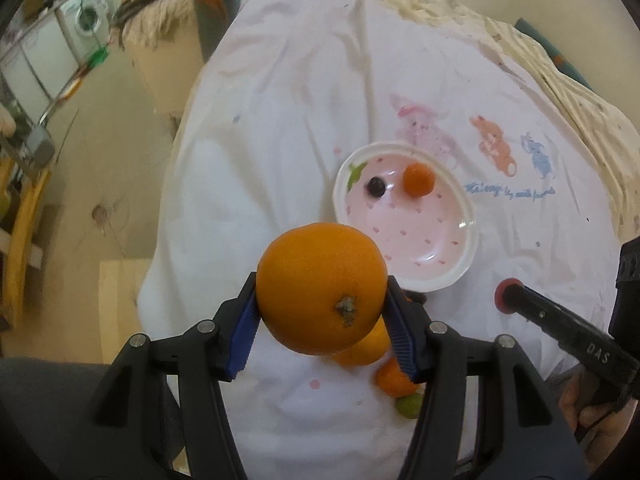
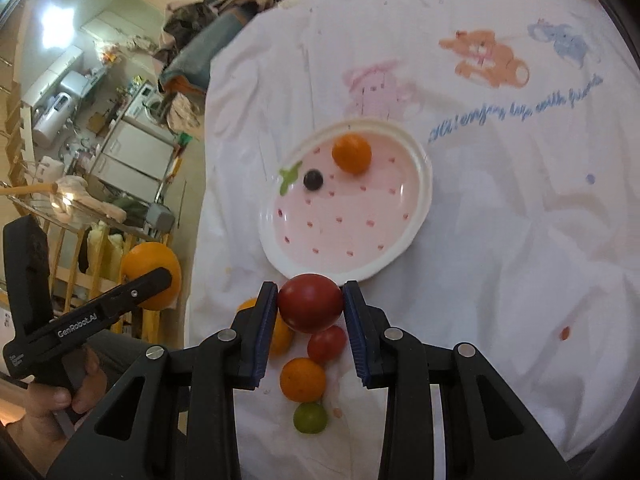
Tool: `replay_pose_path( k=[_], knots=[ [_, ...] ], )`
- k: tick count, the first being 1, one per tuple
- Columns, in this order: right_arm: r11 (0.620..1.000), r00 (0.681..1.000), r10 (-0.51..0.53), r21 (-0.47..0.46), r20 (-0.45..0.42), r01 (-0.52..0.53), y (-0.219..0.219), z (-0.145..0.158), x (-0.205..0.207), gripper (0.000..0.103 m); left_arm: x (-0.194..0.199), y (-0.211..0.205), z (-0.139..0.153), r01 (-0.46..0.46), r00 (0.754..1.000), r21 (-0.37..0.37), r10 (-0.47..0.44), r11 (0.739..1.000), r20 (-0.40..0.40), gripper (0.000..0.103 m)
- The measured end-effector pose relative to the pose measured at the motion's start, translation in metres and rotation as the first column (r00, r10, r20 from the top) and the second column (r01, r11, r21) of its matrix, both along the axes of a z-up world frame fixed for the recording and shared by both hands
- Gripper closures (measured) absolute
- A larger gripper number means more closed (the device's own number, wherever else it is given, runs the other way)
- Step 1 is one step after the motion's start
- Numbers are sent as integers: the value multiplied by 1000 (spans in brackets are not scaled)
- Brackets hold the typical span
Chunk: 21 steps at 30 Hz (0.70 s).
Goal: Organize fruits
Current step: 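Carry the orange and tomato onto the pink plate and open both tools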
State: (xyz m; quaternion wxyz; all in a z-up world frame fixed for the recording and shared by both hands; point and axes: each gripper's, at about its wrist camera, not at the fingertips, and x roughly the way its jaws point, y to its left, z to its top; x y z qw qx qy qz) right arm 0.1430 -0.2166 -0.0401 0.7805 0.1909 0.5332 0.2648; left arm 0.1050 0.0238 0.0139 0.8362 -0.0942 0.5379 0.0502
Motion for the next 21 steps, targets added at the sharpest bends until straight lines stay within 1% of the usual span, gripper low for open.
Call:
replay_pose_path(
  k=[2, 6, 9, 12, 14, 18, 21],
  knots=[
    [1000, 1000, -24, 8, 9, 24, -6, 3, 2, 68, 3, -6, 8, 18, 1000, 1, -18, 1000, 6, 49],
    [998, 998, -60, 28, -4, 60, -18, 1, 3, 68, 9, -23, 18, 82, 996, 1, -82, 997, 26, 49],
    [997, 997, -81, 18, -4, 81, -25, -1, 3, 68, 17, -32, 17, 123, 992, -6, -123, 992, 21, 49],
    [994, 995, -102, 30, -17, 102, -30, -2, 3, 68, 25, -38, 15, 150, 988, -10, -150, 989, 21, 49],
    [995, 995, -99, 22, 2, 99, -30, 3, 2, 68, 30, -40, 14, 166, 986, -3, -166, 986, 28, 49],
    [997, 996, -76, 11, 42, 76, -29, 15, 7, 68, 38, -34, 8, 147, 989, -25, -146, 989, 37, 49],
    [998, 996, -69, 20, 49, 68, -28, 20, 17, 68, 44, -23, -1, 110, 994, -45, -109, 993, 17, 49]
  ],
)
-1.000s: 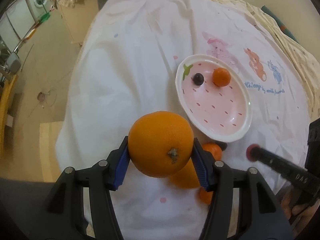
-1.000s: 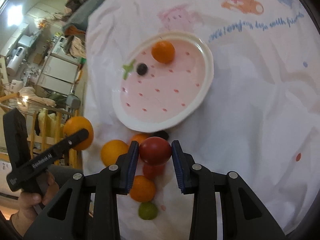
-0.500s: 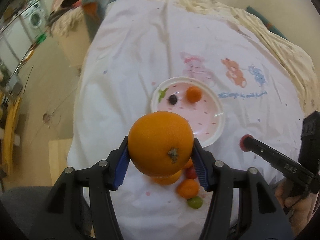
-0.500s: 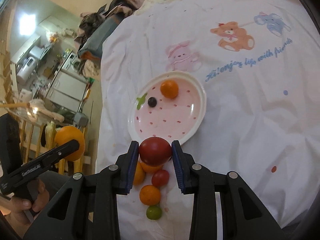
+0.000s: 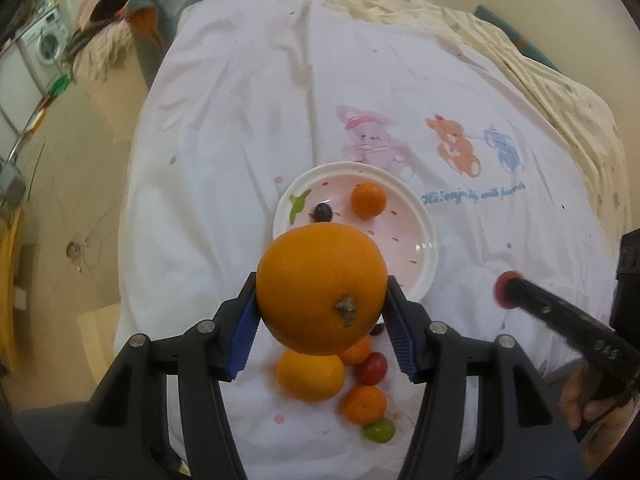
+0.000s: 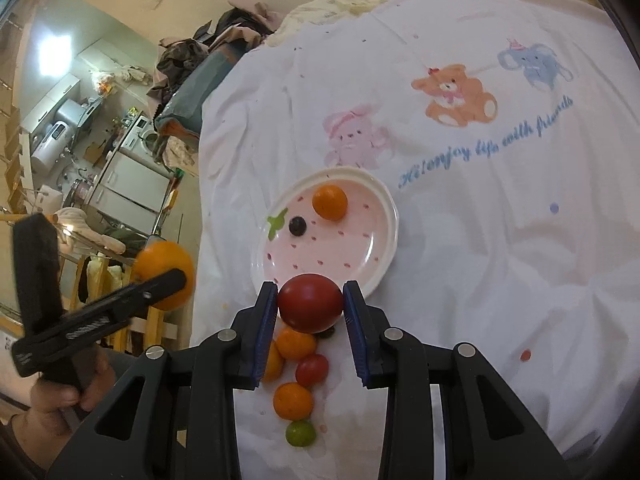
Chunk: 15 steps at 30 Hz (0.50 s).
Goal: Organize fruits
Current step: 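Carry the orange and tomato onto the pink plate and open both tools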
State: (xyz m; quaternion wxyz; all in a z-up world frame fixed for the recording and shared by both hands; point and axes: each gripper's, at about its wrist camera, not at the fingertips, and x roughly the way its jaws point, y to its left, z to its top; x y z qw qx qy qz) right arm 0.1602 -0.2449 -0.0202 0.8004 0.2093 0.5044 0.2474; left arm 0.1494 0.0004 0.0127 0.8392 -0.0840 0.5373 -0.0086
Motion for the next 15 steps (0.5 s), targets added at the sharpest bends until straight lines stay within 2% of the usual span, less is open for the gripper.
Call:
replay_pose_path(
  k=[7, 15],
  knots=[
    [998, 998, 56, -8, 12, -56, 13, 2, 38, 68, 16, 22, -10, -55, 998, -6, 55, 998, -3, 49],
    [988, 994, 109, -104, -14, -110, 36, -22, 79, 68, 53, 12, -34, -19, 999, -5, 19, 1000, -46, 49]
  ],
)
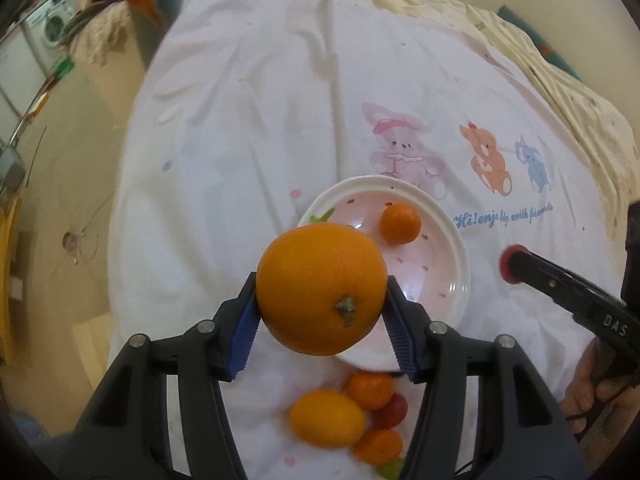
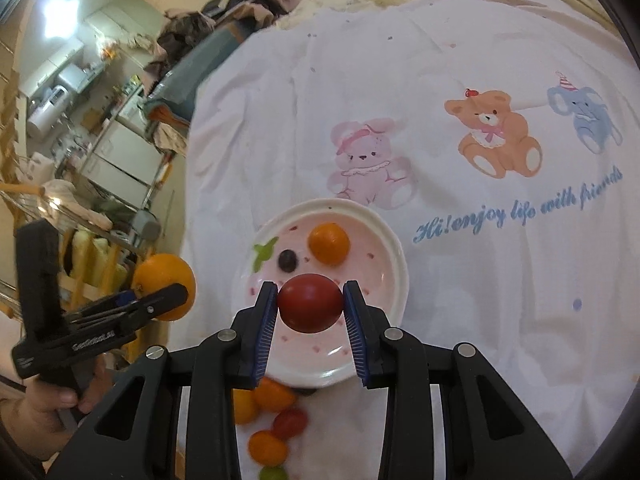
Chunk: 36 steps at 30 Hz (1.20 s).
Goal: Organize fruits
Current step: 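Carry the orange and tomato onto the pink plate and open both tools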
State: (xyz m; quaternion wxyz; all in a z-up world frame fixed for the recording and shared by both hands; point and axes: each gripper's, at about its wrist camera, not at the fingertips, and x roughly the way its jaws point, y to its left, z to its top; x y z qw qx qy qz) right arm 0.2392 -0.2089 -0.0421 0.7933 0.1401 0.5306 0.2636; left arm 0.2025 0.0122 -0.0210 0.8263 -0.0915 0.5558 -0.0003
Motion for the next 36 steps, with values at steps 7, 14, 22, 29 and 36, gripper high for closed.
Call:
replay_pose_path(
  k=[7, 14, 22, 29, 36],
  knots=[
    [999, 997, -1, -33, -73, -2, 3, -39, 23, 68, 26, -17, -36, 29, 998, -13, -30, 999, -62, 49],
    [998, 992, -12, -61, -124, 4, 3, -67, 38, 68, 44, -24, -69, 15, 991, -48, -21, 999, -133, 49],
    [998, 991, -9, -58, -136, 1, 3, -75, 44, 68, 59, -32, -81, 19, 991, -51, -26, 999, -135, 49],
    [998, 991, 5, -61, -132, -13, 6, -76, 43, 67, 61, -34, -84, 11, 987, -44, -18, 999, -162, 48],
    [999, 990, -1, -45, -143, -6, 6, -78, 46, 66, 59, -33, -88, 14, 984, -22, -18, 1000, -179, 47]
  ],
)
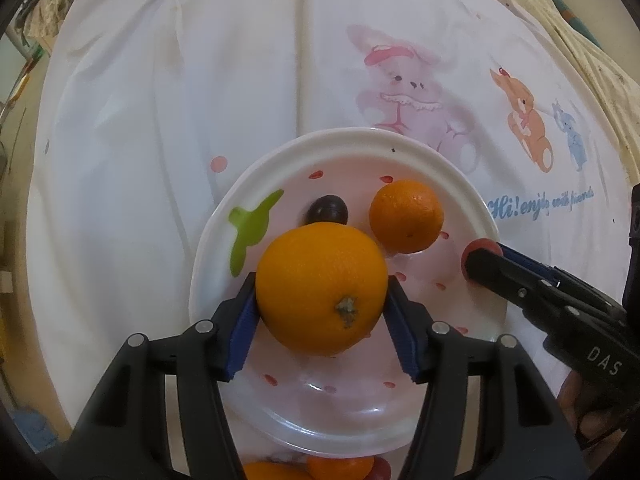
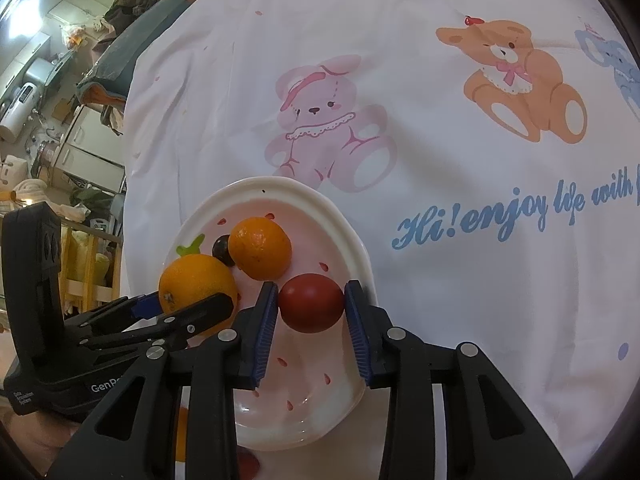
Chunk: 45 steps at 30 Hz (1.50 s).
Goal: Organize fruits
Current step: 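Carry the orange and tomato onto the pink plate and open both tools, then withdraw both open tools from the plate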
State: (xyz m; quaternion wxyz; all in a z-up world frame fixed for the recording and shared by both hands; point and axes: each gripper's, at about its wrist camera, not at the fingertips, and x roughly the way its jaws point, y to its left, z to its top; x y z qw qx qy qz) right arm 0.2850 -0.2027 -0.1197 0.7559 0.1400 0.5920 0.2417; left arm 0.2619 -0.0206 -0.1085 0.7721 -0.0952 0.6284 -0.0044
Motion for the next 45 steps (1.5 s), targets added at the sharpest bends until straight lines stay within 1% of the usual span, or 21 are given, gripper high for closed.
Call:
replay_pose_path(
  k=[3, 4, 5, 6, 7, 9, 11, 13, 14, 18, 21, 23, 26, 30, 32, 35, 39, 45],
  knots=[
    [1000, 1000, -5, 4, 3, 5, -1, 1, 0, 65, -1, 0, 1, 8, 1000, 2, -8, 1000, 0, 45],
    [1000, 1000, -9, 7, 5, 9, -3, 2, 0, 65, -1, -1, 3, 18, 1000, -8, -18, 1000, 2, 39],
    [1000, 1000, -15, 7, 7, 15, -4, 3, 1, 65, -2, -2, 4, 31, 1000, -17, -31, 999, 3, 35],
    [1000, 1000, -16, 2, 8, 16, -4, 4, 1, 65, -3, -4, 7, 48, 999, -6, -48, 999, 12, 28],
    [1000, 1000, -16, -3, 12, 16, -4, 5, 1, 65, -4, -6, 10, 54, 998, 3, -54, 999, 26, 23],
    [1000, 1000, -19, -2, 17, 19, -5, 7, 1, 62, -6, -9, 16, 67, 996, 18, -68, 998, 55, 18],
    [1000, 1000, -22, 21, 20, 22, -7, 10, 1, 51, -7, -10, 21, 73, 995, 27, -75, 997, 72, 18],
    [999, 998, -32, -1, 44, 32, -7, 15, 0, 44, -9, -10, 25, 75, 993, 34, -77, 997, 89, 18],
    [999, 998, -32, -8, 50, 32, -8, 16, 0, 42, -11, -9, 27, 74, 992, 39, -77, 997, 99, 18],
    [999, 998, -42, -8, 43, 43, -10, 16, 0, 41, -13, -14, 33, 87, 987, 78, -96, 993, 125, 18],
    [999, 997, -38, -21, 70, 40, -10, 23, -3, 40, -17, -14, 40, 87, 983, 99, -102, 991, 154, 18],
    [999, 995, -38, -30, 95, 41, -11, 29, -6, 32, -20, -13, 45, 80, 980, 100, -96, 992, 172, 18],
    [998, 991, -58, -18, 122, 61, -17, 40, -11, 25, -25, -9, 56, 64, 975, 100, -83, 993, 208, 18],
    [995, 984, -96, -2, 147, 98, -27, 53, -19, 19, -32, -4, 70, 35, 967, 140, -69, 990, 247, 18],
    [994, 981, -112, 4, 160, 113, -31, 59, -24, 14, -35, -2, 74, 24, 964, 150, -62, 988, 259, 18],
    [993, 979, -117, 15, 169, 116, -32, 66, -31, 11, -40, 3, 80, 17, 962, 133, -53, 991, 267, 18],
    [994, 976, -107, -15, 190, 112, -31, 70, -43, 11, -48, 3, 86, 11, 958, 149, -53, 989, 281, 18],
    [993, 974, -113, -15, 197, 118, -34, 75, -66, 11, -65, 5, 92, 7, 958, 123, -41, 992, 283, 18]
  ],
)
